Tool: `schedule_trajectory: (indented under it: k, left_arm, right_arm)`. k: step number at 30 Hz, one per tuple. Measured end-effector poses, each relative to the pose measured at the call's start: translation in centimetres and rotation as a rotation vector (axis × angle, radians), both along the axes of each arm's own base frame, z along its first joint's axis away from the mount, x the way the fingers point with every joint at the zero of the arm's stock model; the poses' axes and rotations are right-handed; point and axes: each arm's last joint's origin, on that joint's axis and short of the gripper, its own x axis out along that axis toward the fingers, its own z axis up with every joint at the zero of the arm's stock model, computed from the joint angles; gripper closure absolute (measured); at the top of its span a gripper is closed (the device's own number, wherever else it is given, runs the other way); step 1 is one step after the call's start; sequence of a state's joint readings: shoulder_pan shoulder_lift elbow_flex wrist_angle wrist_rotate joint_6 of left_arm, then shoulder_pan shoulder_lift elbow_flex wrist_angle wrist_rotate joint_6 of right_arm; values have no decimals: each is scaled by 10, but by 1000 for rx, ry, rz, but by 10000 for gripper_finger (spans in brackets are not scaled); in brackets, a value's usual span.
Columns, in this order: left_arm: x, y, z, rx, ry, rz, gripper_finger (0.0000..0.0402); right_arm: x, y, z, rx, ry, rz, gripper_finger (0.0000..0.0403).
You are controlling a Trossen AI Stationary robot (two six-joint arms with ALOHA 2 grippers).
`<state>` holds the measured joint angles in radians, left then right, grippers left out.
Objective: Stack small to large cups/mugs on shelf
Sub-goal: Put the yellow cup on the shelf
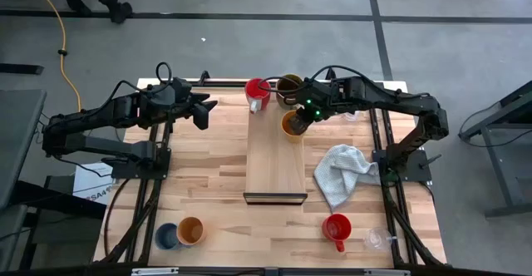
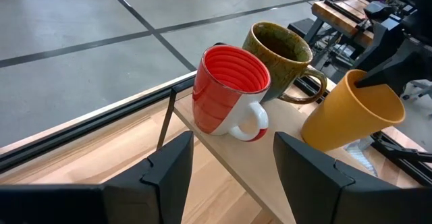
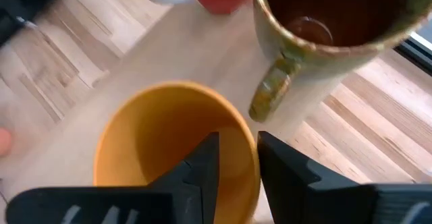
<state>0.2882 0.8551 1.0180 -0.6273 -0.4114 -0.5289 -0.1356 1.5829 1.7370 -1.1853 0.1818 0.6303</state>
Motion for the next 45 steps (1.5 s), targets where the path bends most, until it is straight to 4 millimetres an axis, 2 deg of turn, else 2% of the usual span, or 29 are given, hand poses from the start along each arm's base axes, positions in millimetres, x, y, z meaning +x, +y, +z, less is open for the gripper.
schedule_trajectory:
  k: [24,35,39,45]
  left_arm:
    - [0,0,0,0,0,0,208]
    - [0,0,0,0,-1,0,208]
    - [0,0,0,-1,0,1,208]
    - [0,0,0,0,-1,0,208]
  right_arm:
    - [0,-2,1,-38,-13,-51,308]
    - [-3,-3,25,-121,-65,-30,308]
    - [-11,-1,33,-169,-15,-26,308]
    - [-38,14,36,-204,183,18,311]
